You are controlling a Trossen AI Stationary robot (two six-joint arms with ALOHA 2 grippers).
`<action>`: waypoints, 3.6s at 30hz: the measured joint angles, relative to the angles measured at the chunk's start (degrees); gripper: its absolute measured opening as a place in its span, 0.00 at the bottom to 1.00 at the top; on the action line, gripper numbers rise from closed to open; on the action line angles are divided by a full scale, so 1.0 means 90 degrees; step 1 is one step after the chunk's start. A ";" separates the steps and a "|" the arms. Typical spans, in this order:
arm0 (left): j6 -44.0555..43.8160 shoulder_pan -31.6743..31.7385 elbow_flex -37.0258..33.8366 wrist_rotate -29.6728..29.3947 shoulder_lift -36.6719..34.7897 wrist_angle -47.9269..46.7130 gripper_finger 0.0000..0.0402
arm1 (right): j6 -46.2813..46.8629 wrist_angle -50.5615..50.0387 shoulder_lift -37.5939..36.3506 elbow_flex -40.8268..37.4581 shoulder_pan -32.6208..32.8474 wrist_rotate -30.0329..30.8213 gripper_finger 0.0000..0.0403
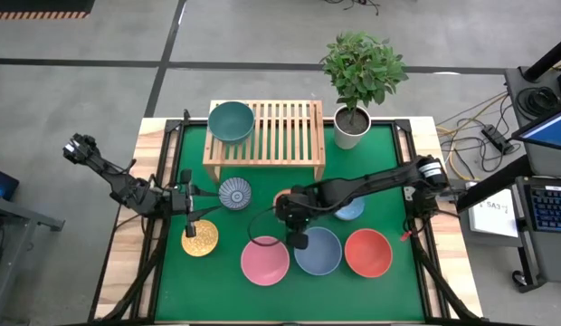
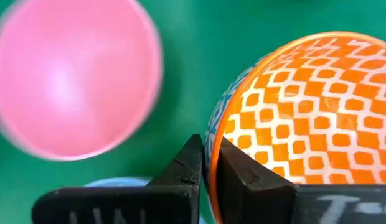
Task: Place and stack bowls onto a shelf
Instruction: Put the small orange bowl on the shelf, then stack the large pink bowl on the large green bowl
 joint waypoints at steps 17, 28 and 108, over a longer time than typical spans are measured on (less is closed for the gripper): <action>0.0005 0.0004 0.0001 -0.0002 0.0000 0.0021 0.31 | -0.2588 -0.1112 -0.0148 0.2443 -0.0580 0.2352 0.03; 0.0005 0.0004 0.0002 -0.0004 0.0000 0.0014 0.31 | -0.2904 -0.1052 -0.0131 0.2014 -0.2480 0.1278 0.03; -0.1253 0.0006 0.0002 -0.0009 0.0191 0.0263 0.31 | -0.2915 0.0132 -0.1144 -0.0216 -0.1242 0.1512 0.02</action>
